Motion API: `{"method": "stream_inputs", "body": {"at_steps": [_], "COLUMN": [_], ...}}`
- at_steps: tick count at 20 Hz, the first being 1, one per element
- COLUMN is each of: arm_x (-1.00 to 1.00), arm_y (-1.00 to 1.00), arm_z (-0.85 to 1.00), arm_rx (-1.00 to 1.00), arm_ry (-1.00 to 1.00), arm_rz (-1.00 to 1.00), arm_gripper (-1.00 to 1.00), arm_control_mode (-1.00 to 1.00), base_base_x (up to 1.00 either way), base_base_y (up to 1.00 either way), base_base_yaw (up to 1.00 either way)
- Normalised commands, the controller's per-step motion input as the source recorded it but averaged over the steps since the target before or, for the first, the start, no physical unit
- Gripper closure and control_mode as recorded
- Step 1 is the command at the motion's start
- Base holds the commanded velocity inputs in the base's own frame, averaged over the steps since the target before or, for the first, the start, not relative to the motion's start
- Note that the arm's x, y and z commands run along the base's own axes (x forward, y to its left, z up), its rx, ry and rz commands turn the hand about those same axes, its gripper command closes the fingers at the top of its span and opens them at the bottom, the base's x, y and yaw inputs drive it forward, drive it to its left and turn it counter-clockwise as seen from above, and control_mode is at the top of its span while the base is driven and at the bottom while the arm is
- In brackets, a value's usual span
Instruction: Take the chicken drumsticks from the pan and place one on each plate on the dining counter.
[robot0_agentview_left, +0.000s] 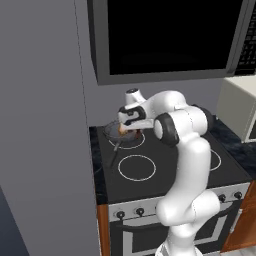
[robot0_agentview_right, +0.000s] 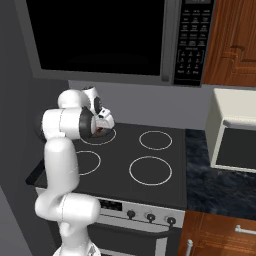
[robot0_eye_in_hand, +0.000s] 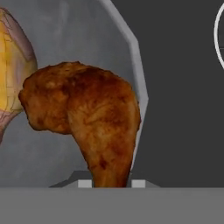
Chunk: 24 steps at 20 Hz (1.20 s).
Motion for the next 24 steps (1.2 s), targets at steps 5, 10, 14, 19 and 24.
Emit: {"method": "stream_inputs", "body": {"at_steps": [5, 10, 14, 19, 24], "arm_x": [-0.5, -0.32, -0.1, 0.04, 0.1], "arm_y": [-0.09, -0.04, 0.0, 0.0, 0.0], "arm_z": [0.05, 0.04, 0.32, 0.44, 0.26], "arm_rx": [0.0, 0.0, 0.0, 0.0, 0.0], "arm_ry": [-0.27, -0.2, -0.07, 0.0, -0.01], "arm_rz": [-0.03, -0.04, -0.02, 0.0, 0.0], "arm_gripper": [1.0, 1.0, 1.0, 1.0, 1.0], "arm_control_mode": [-1.0, -1.0, -1.0, -1.0, -1.0], "base_base_x": [0.0, 0.0, 0.0, 0.0, 0.0], "base_base_y": [0.0, 0.0, 0.0, 0.0, 0.0], "base_base_yaw": [0.0, 0.0, 0.0, 0.0, 0.0]}}
